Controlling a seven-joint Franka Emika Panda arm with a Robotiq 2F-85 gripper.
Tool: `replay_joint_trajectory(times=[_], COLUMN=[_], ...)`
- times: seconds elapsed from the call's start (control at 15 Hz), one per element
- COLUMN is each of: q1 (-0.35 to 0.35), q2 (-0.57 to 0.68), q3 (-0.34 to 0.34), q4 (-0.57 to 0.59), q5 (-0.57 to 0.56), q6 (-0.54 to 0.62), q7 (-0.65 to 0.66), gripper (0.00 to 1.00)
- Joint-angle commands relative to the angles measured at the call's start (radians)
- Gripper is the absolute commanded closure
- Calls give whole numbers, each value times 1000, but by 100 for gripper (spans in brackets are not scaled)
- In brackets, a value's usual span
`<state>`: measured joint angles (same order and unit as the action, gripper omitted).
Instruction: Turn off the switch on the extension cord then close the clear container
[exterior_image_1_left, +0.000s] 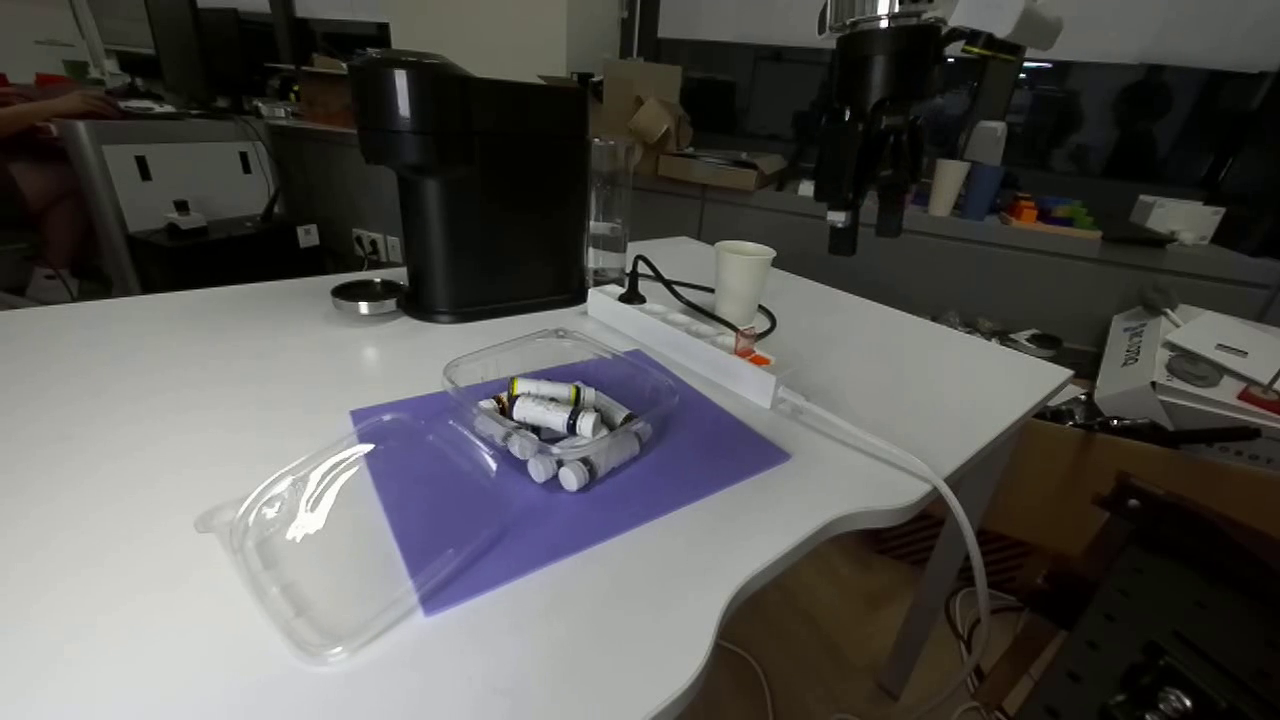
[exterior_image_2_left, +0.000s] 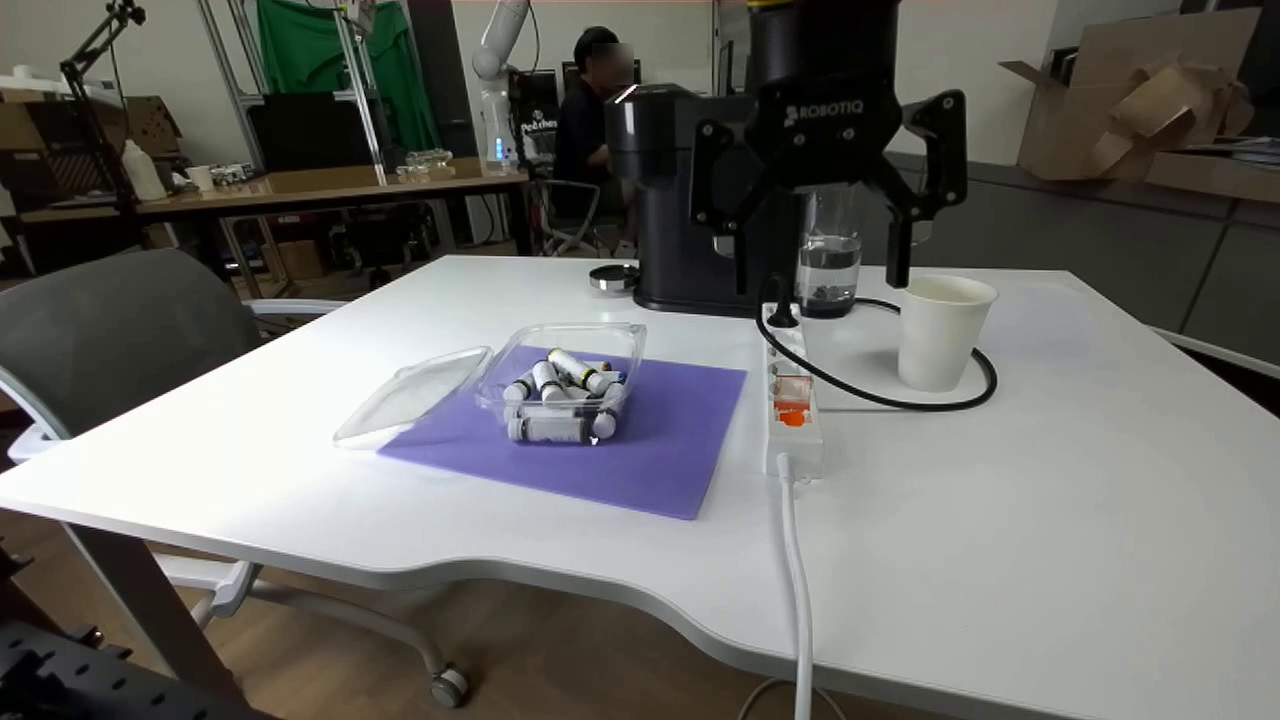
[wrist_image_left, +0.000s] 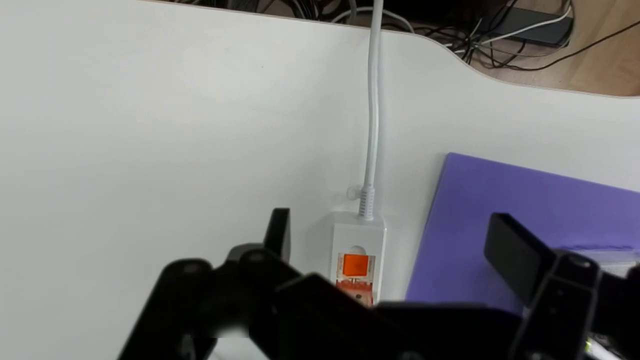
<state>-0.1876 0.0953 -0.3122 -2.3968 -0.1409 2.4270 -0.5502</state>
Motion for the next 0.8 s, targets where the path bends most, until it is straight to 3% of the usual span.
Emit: replay_joint_trajectory(times=[0.0, 0.2, 0.27, 0.4, 0.73], q1=[-33, -47, -52, -61, -102], q2=[33, 107, 134, 184, 305], q3=[32, 46, 52, 67, 132], q4=[15, 51, 63, 91, 177], q5=[-41, -40, -35, -32, 4], q6=[55, 137, 157, 175, 197], q7=[42, 32, 28, 24, -16], gripper=[0, 0, 25, 32, 68])
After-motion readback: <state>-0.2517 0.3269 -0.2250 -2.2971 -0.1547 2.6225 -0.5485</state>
